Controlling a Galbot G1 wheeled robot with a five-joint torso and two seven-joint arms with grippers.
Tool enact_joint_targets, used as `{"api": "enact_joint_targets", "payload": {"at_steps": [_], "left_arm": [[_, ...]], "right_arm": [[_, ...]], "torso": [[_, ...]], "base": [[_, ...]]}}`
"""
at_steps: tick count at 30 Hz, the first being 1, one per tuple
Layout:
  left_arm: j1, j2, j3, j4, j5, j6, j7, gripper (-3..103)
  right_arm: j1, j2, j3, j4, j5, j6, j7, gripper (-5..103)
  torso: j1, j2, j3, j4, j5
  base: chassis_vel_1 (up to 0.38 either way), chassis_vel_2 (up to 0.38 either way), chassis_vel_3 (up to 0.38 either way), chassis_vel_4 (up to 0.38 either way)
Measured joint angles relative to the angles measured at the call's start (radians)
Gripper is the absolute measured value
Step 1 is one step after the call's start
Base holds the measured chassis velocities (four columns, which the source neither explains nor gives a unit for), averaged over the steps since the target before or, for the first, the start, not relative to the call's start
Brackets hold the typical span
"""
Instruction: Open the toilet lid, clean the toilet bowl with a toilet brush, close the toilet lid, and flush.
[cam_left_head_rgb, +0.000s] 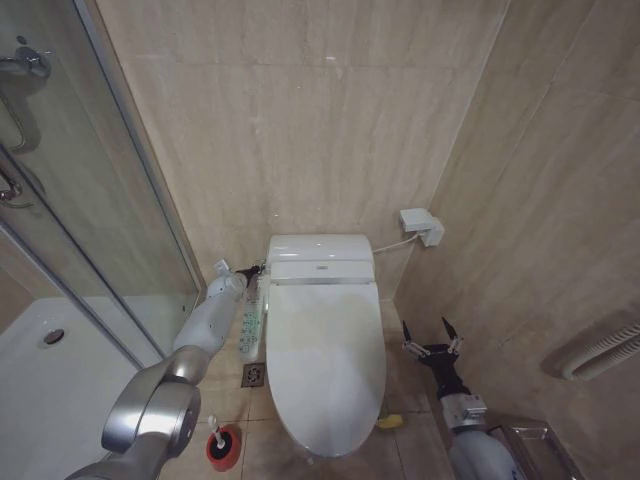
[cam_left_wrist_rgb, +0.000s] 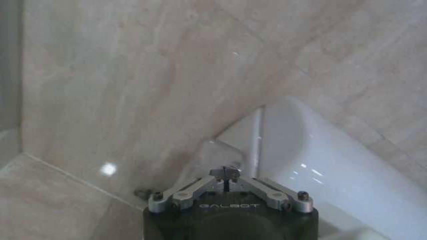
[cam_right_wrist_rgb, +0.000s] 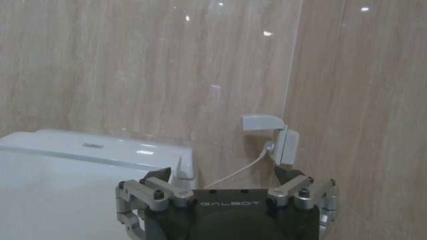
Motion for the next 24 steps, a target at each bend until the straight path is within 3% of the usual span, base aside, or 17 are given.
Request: {"api": "enact_joint_targets", "payload": {"at_steps": [17,24], "left_arm": [[-0.008,0.02,-0.031,0.032,0.049,0.0,0.035,0],[-0.002,0.022,-0.056,0.041,0.066,0.0,0.04,0]], "right_arm": [[0.0,0.0,0.0,0.0,0.0,0.0,0.0,100],[0.0,0.0,0.0,0.0,0.0,0.0,0.0,100]], "torso": [[0.0,0.0,0.0,-0.0013,0.0],[0.0,0.0,0.0,-0.0007,0.0002]], "base": [[0.0,0.0,0.0,0.0],[0.0,0.0,0.0,0.0]]}}
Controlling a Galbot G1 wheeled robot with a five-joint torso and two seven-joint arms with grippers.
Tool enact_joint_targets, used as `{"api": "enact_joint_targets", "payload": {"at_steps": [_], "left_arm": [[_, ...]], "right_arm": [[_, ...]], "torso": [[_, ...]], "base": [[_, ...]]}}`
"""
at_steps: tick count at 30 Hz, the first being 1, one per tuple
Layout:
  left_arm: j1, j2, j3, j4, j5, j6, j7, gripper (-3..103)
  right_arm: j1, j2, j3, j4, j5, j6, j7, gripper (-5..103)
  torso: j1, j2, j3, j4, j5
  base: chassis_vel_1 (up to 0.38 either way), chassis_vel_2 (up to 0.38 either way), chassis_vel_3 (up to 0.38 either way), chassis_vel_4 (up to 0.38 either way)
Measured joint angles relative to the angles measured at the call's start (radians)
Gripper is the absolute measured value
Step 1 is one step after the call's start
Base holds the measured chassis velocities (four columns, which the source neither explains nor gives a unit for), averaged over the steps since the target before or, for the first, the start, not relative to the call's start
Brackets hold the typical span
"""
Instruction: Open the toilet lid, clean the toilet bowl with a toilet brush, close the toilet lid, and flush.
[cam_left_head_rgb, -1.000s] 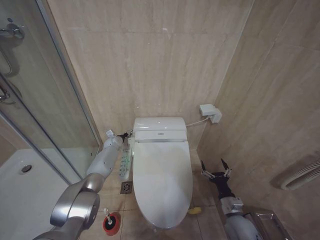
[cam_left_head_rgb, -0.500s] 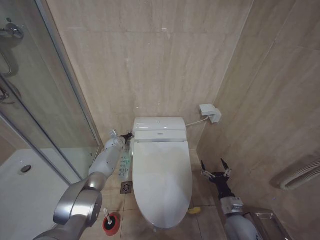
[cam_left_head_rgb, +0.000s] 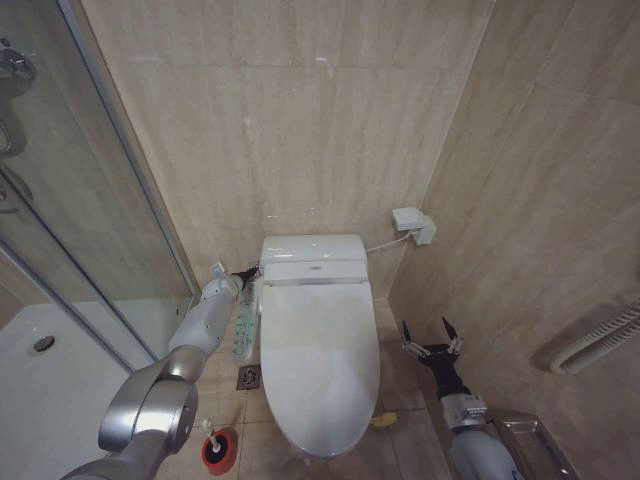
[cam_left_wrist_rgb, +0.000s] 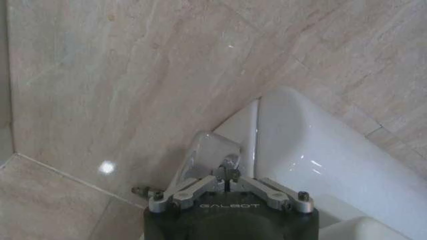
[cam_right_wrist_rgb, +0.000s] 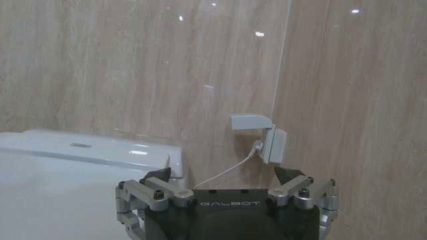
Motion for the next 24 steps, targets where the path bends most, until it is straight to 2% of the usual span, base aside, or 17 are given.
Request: {"api": "enact_joint_targets", "payload": {"at_steps": [20,24], "left_arm": [[0.017,0.012,-0.057,0.017,0.013,0.0,-0.001,0],[0.033,0.024,-0.056,0.014,0.015,-0.001,-0.001,0]], "right_arm": [[0.0,0.0,0.0,0.0,0.0,0.0,0.0,100],[0.0,0.0,0.0,0.0,0.0,0.0,0.0,100]], "torso": [[0.0,0.0,0.0,-0.0003,0.0002],[0.0,0.001,0.0,0.001,0.001]], "base": [[0.0,0.0,0.0,0.0],[0.0,0.0,0.0,0.0]]}}
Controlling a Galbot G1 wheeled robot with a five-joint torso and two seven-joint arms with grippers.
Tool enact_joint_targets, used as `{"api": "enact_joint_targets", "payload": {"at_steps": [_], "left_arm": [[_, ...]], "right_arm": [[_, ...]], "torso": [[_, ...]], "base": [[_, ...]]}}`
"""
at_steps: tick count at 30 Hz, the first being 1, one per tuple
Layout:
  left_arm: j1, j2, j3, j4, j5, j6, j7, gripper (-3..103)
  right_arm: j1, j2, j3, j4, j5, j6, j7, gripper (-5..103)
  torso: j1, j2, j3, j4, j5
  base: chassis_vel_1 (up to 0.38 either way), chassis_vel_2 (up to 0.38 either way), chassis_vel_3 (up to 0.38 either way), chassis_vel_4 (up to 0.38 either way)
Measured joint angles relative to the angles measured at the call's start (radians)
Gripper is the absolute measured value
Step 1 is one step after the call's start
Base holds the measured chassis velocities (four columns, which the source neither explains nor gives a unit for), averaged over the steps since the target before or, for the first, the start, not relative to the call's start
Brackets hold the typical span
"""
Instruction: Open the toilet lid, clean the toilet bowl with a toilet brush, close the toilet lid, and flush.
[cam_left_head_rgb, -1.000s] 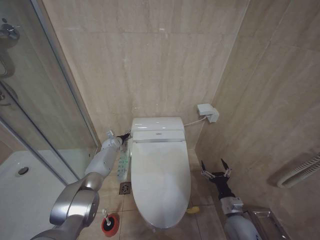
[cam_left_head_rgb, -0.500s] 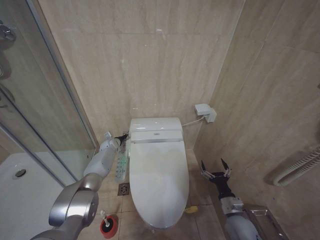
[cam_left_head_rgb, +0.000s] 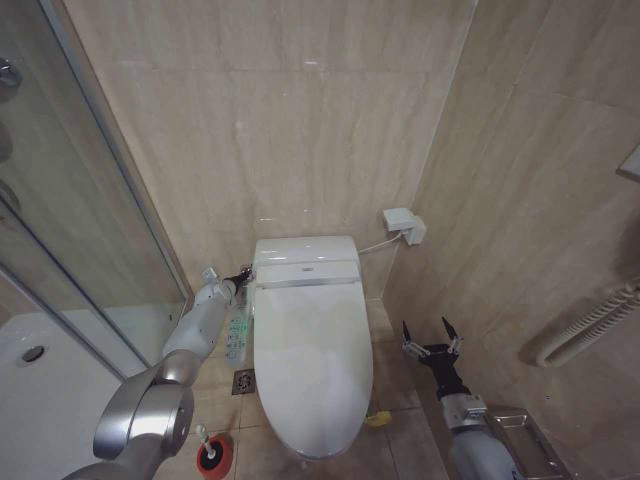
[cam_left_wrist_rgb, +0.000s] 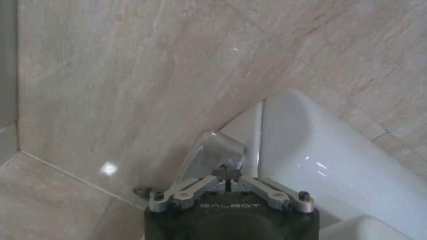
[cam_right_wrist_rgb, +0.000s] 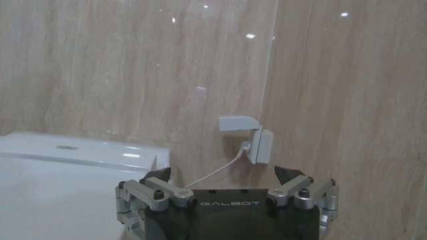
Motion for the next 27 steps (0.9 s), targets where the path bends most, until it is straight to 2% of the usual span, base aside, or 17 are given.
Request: {"api": "enact_joint_targets", "payload": {"at_steps": [5,12,15,17,22,23,24,26,27], "left_arm": [[0.005,0.005,0.02,-0.015,0.0,0.0,0.0,0],[0.013,0.01,0.06,-0.058,0.001,0.002,-0.001,0],[0.036,0.017,0.092,-0.109,0.004,-0.006,-0.032,0],[0.065,0.027,0.123,-0.172,0.021,-0.014,-0.078,0],[0.102,0.042,0.154,-0.257,0.036,-0.019,-0.096,0],[0.113,0.048,0.162,-0.284,0.039,-0.016,-0.11,0],[0.119,0.053,0.162,-0.292,0.05,-0.014,-0.115,0],[0.123,0.058,0.167,-0.295,0.077,-0.02,-0.115,0],[0.123,0.058,0.167,-0.295,0.077,-0.02,-0.115,0]], "right_arm": [[0.0,0.0,0.0,0.0,0.0,0.0,0.0,100],[0.0,0.0,0.0,0.0,0.0,0.0,0.0,100],[0.0,0.0,0.0,0.0,0.0,0.0,0.0,100],[0.0,0.0,0.0,0.0,0.0,0.0,0.0,100],[0.0,0.0,0.0,0.0,0.0,0.0,0.0,100],[0.0,0.0,0.0,0.0,0.0,0.0,0.0,100],[0.0,0.0,0.0,0.0,0.0,0.0,0.0,100],[0.0,0.0,0.0,0.0,0.0,0.0,0.0,100],[0.0,0.0,0.0,0.0,0.0,0.0,0.0,100]], "torso": [[0.0,-0.001,0.001,0.0009,0.0],[0.001,-0.002,0.002,0.0007,-0.0017],[0.002,-0.002,0.002,-0.0001,-0.0024],[0.002,-0.002,0.002,-0.0006,-0.0021],[0.002,-0.002,0.002,0.0003,-0.002],[0.002,-0.002,0.002,0.0011,-0.0013],[0.002,-0.002,0.002,0.0034,-0.0001],[0.002,-0.002,0.001,0.0018,-0.0013],[0.002,-0.002,0.001,0.0018,-0.0013]], "base": [[0.0,0.0,0.0,0.0],[0.0,0.0,0.0,0.0],[0.0,0.0,0.0,0.0],[0.0,0.0,0.0,0.0],[0.0,0.0,0.0,0.0],[0.0,0.0,0.0,0.0],[0.0,0.0,0.0,0.0],[0.05,0.034,0.034,0.033],[0.05,0.023,0.03,0.033]]}}
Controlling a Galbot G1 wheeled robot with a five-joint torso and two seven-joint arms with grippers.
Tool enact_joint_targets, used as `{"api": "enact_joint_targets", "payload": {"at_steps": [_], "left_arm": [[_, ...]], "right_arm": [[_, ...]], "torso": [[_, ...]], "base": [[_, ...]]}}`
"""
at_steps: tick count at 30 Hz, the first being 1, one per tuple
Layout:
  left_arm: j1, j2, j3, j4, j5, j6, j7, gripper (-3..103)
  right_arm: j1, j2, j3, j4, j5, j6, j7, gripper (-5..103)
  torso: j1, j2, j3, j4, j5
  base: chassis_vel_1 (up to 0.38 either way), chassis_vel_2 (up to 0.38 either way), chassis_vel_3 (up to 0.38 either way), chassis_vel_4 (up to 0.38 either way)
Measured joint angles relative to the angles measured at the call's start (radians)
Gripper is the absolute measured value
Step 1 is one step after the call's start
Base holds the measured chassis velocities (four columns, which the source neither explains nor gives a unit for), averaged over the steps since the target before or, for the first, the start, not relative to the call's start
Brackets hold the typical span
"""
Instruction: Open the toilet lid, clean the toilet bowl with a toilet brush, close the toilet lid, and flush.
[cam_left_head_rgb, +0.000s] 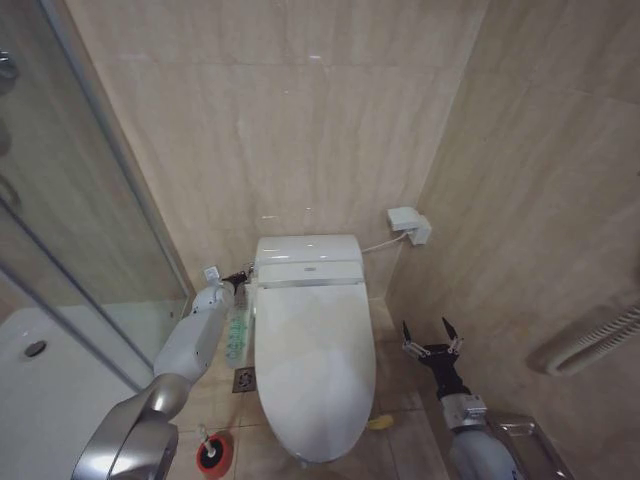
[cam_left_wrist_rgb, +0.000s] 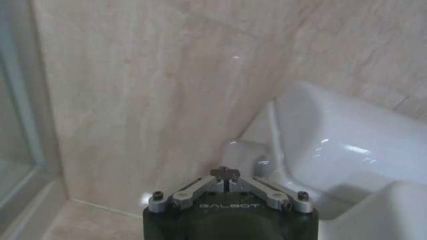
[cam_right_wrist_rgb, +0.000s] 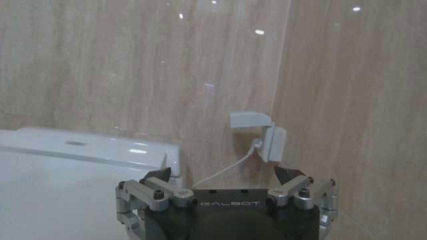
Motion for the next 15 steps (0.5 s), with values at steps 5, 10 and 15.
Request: {"api": "enact_joint_targets", "payload": {"at_steps": [5,10,15], "left_arm": [[-0.011,0.014,0.001,0.004,0.012,-0.013,0.02,0],[-0.04,0.011,0.004,0.043,0.01,-0.045,0.062,0],[-0.071,-0.001,0.004,0.078,-0.007,-0.057,0.102,0]], "right_arm": [[0.0,0.0,0.0,0.0,0.0,0.0,0.0,100],[0.0,0.0,0.0,0.0,0.0,0.0,0.0,100],[0.0,0.0,0.0,0.0,0.0,0.0,0.0,100]], "torso": [[-0.001,0.001,-0.001,-0.0019,0.0003],[-0.001,0.001,-0.001,-0.0022,0.0002],[-0.001,0.001,-0.001,-0.0022,0.0004]], "base": [[0.0,0.0,0.0,0.0],[0.0,0.0,0.0,0.0],[0.0,0.0,0.0,0.0]]}}
